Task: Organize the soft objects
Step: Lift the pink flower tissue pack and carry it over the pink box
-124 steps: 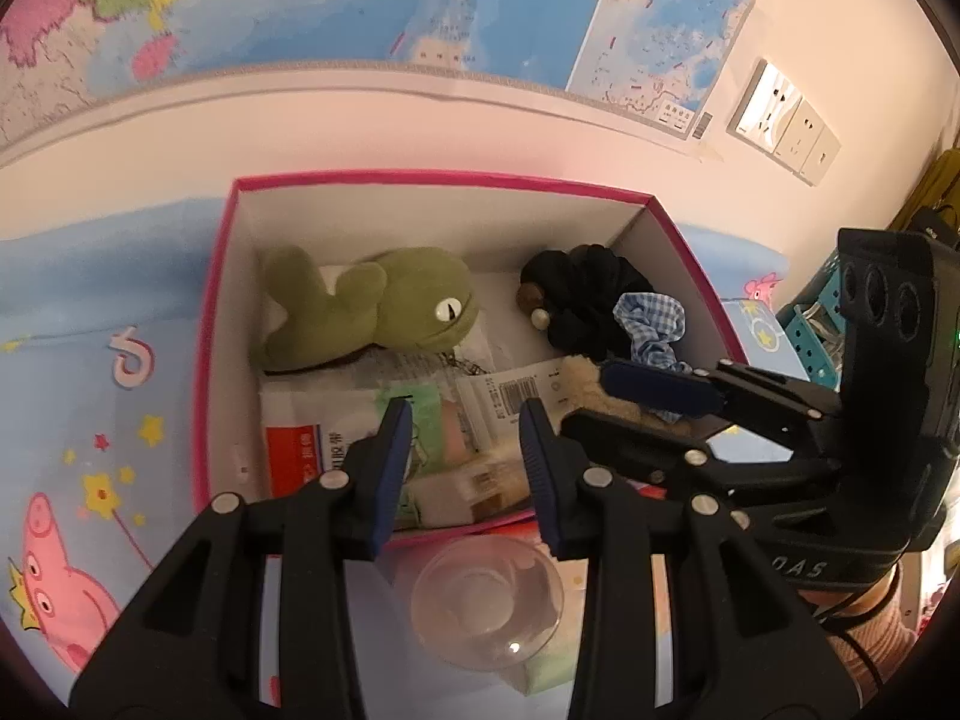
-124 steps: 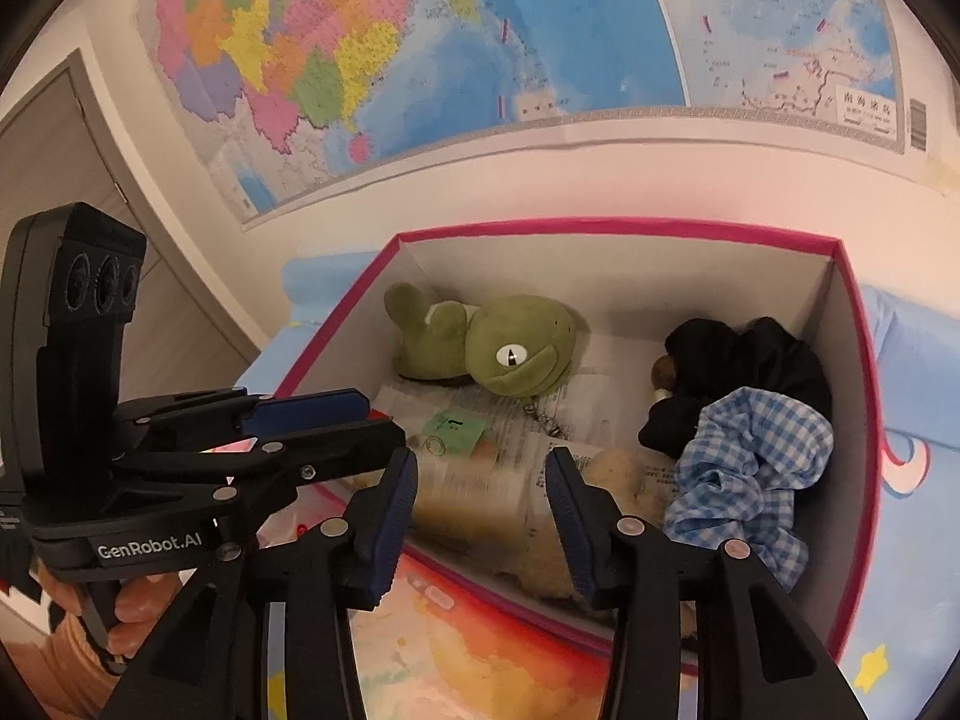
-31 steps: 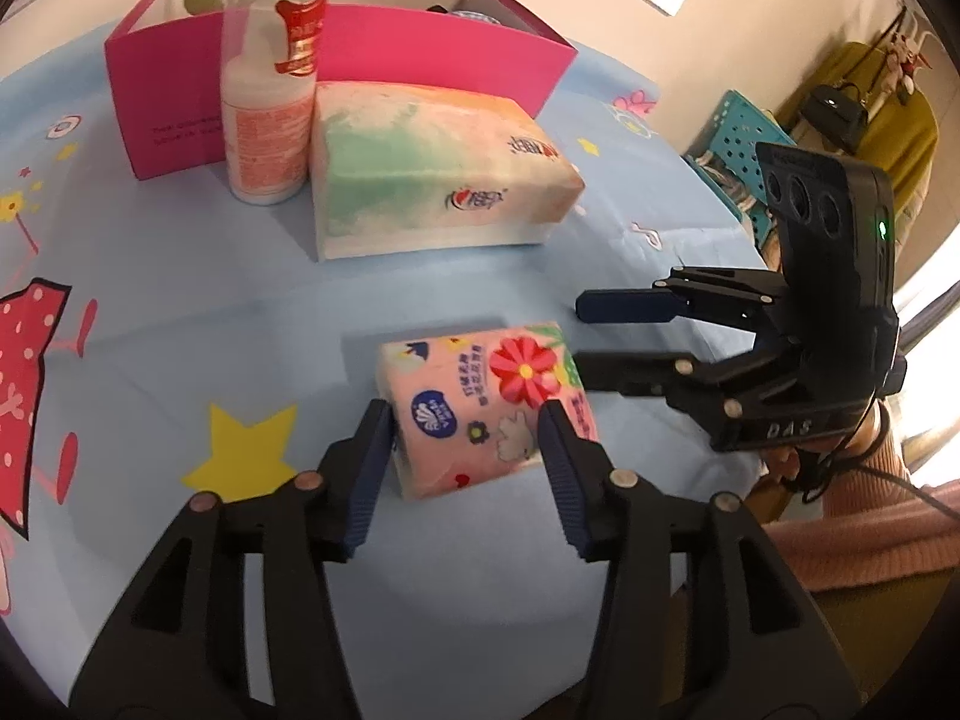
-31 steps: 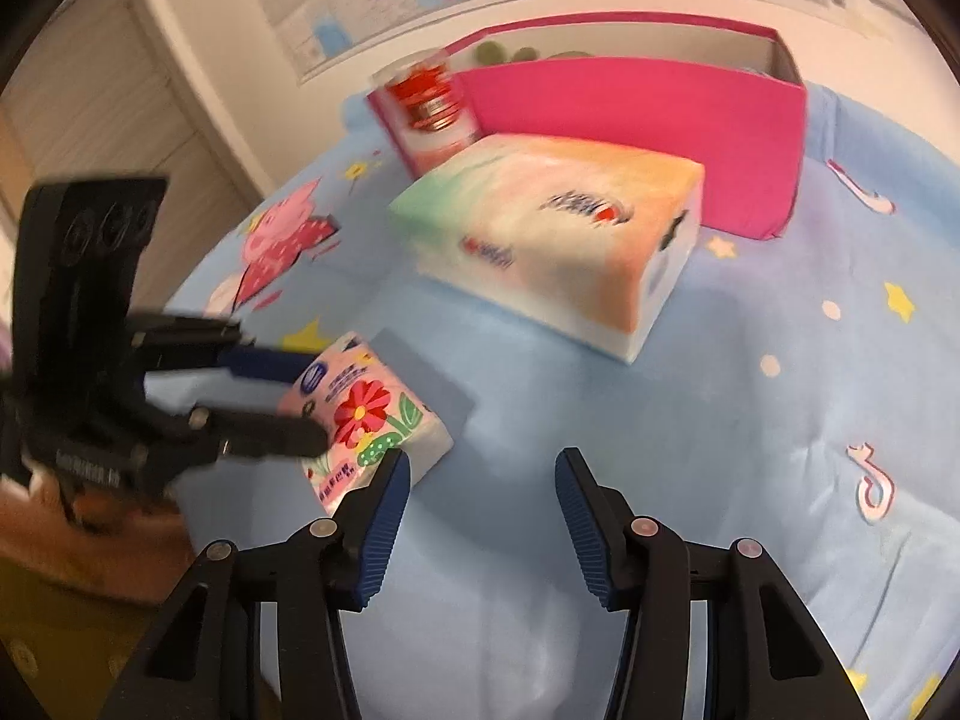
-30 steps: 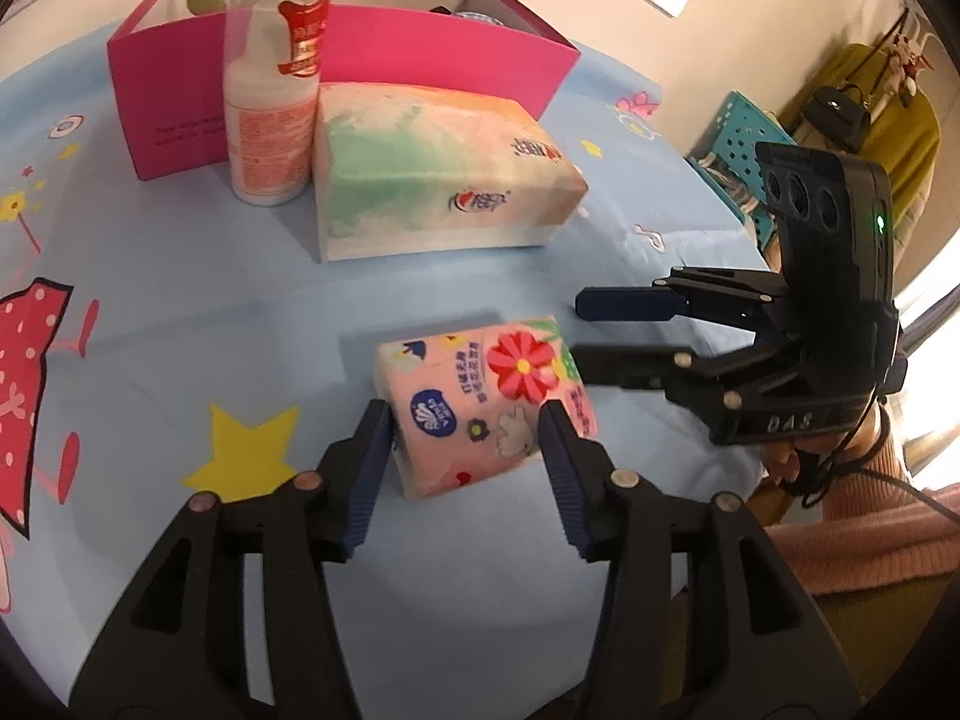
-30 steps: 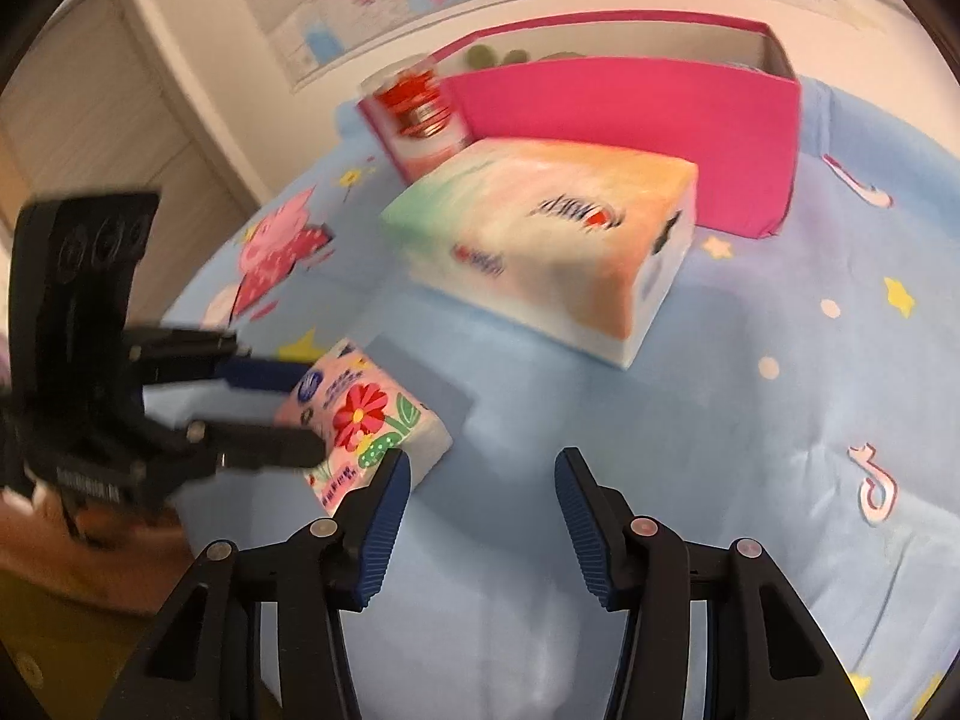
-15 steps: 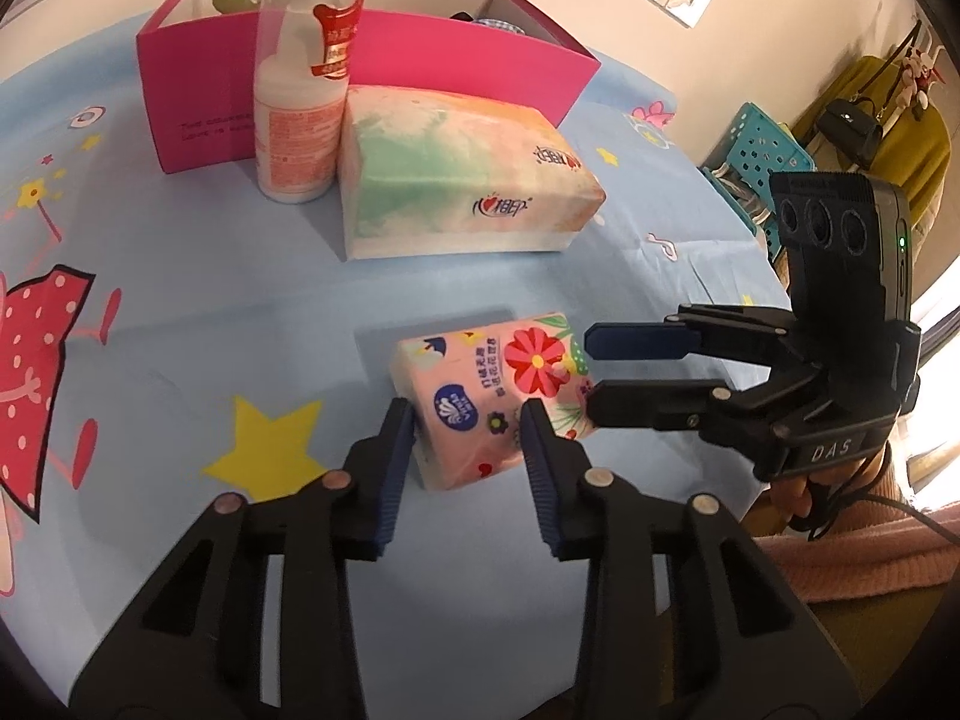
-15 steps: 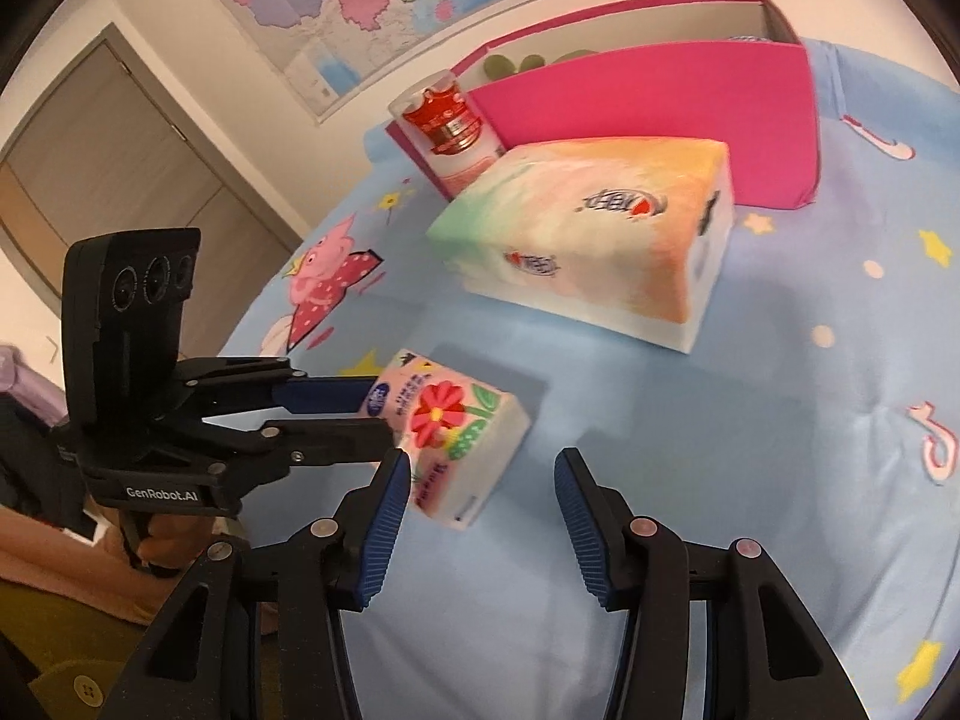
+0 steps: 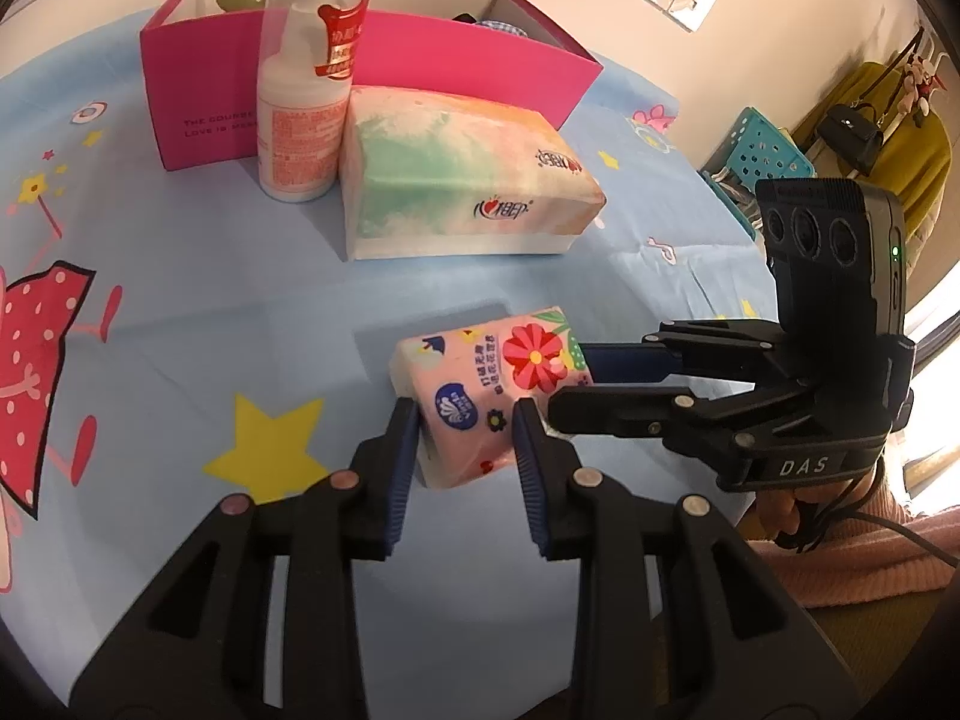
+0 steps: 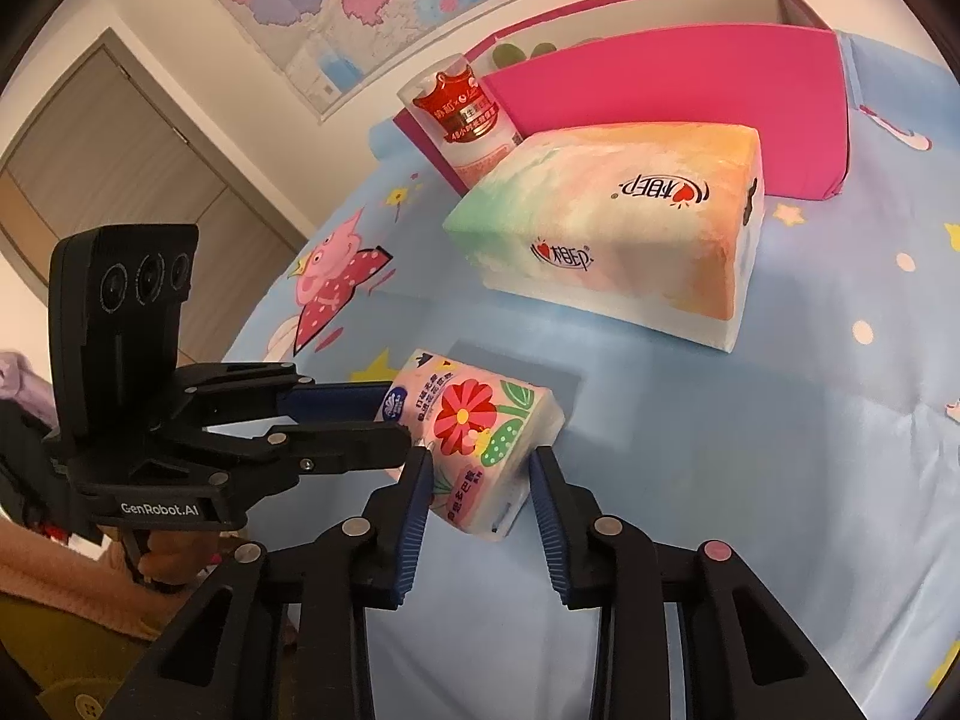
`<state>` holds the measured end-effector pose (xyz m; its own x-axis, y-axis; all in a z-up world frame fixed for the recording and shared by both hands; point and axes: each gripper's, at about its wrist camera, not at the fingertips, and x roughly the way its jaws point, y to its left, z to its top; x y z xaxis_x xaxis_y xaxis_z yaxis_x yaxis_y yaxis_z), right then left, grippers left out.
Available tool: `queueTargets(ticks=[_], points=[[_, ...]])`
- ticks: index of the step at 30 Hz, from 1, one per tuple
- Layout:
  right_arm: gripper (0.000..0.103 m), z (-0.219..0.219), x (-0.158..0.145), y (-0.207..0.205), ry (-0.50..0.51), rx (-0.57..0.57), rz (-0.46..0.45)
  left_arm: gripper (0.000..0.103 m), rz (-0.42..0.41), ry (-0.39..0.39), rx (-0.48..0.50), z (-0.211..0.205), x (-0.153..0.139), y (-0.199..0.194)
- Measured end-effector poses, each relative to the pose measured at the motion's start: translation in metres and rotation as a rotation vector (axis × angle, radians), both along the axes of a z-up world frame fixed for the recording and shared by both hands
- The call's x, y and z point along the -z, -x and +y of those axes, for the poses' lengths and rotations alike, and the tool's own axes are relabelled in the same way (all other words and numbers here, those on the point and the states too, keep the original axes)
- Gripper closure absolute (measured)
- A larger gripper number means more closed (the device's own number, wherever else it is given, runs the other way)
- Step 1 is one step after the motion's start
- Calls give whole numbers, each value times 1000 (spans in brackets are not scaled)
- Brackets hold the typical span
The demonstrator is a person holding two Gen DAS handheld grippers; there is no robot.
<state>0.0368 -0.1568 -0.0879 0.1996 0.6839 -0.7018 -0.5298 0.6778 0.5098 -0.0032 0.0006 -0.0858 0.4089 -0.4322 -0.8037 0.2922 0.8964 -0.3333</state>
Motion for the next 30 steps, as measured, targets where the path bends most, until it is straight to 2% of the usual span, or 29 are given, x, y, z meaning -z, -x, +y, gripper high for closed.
queueTargets(ticks=[15, 30], points=[[70, -4, -13, 3, -12, 7, -46, 69, -43, -9, -6, -3, -15, -3], [70, -18, -38, 2, -29, 26, -108, 69, -116, -29, 2, -10, -39, -9]])
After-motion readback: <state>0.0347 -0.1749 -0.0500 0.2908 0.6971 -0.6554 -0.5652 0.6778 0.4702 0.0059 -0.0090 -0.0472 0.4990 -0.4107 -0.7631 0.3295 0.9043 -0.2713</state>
